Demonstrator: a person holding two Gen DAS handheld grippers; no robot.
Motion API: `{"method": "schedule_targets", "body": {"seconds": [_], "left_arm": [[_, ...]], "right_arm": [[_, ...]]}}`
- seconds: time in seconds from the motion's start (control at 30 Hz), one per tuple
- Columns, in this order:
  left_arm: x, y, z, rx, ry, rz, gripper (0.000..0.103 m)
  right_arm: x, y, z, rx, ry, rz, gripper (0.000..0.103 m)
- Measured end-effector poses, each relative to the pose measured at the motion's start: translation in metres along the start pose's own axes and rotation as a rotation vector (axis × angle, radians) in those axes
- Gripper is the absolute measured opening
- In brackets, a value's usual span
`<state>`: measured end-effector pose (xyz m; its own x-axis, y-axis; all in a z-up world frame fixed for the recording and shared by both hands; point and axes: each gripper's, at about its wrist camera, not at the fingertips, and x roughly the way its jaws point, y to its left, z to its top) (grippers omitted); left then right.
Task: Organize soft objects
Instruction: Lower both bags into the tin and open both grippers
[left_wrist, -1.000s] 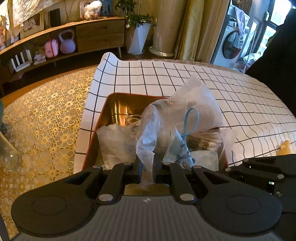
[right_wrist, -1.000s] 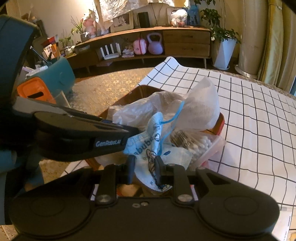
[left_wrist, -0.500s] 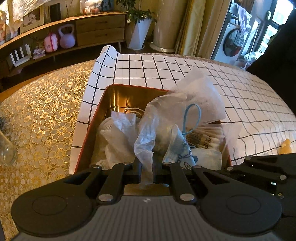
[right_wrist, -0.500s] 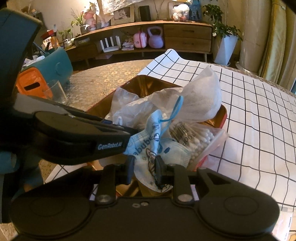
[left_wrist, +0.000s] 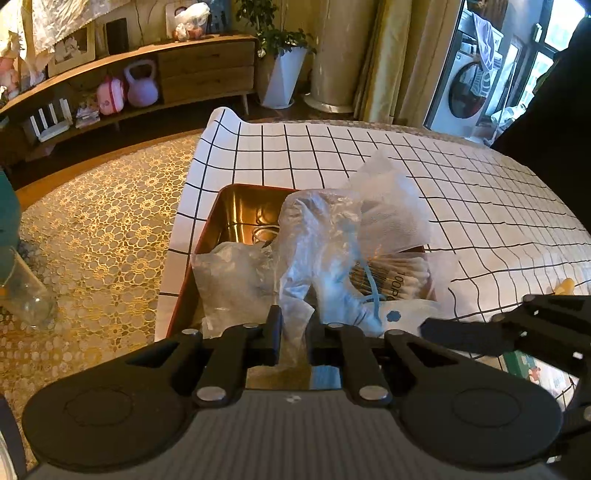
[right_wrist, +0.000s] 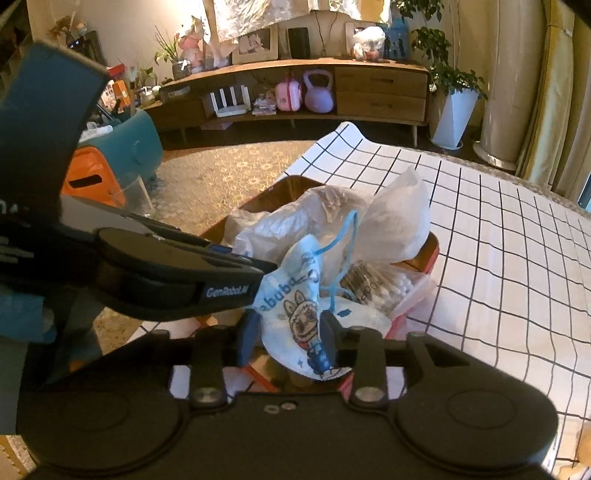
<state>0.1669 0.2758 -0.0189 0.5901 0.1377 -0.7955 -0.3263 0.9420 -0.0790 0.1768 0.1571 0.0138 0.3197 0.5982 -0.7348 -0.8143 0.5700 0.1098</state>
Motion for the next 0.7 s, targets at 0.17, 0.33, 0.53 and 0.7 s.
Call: {"method": "schedule_targets", "body": {"seconds": [0.17, 0.33, 0.53, 0.7], "left_arm": [[-0.009, -0.003, -0.001, 0.005, -0.013, 0.012, 0.021], [-0.023, -0.007, -0.004, 0.004, -0.053, 0.024, 0.068], [-0.044, -0.018, -0.008, 0.027, -0.081, 0.053, 0.072], [-0.061, -0.028, -0.011, 0.034, -0.106, 0.049, 0.076]], "right_arm": [[-0.013, -0.001, -0.003, 0.006, -0.025, -0.001, 0.055], [-0.031, -0.004, -0.007, 0.006, -0.049, -0.006, 0.063], [-0.054, -0.010, -0.012, 0.005, -0.080, -0.012, 0.068], [-0.079, -0.020, -0.020, 0.037, -0.116, -0.009, 0.078]]}}
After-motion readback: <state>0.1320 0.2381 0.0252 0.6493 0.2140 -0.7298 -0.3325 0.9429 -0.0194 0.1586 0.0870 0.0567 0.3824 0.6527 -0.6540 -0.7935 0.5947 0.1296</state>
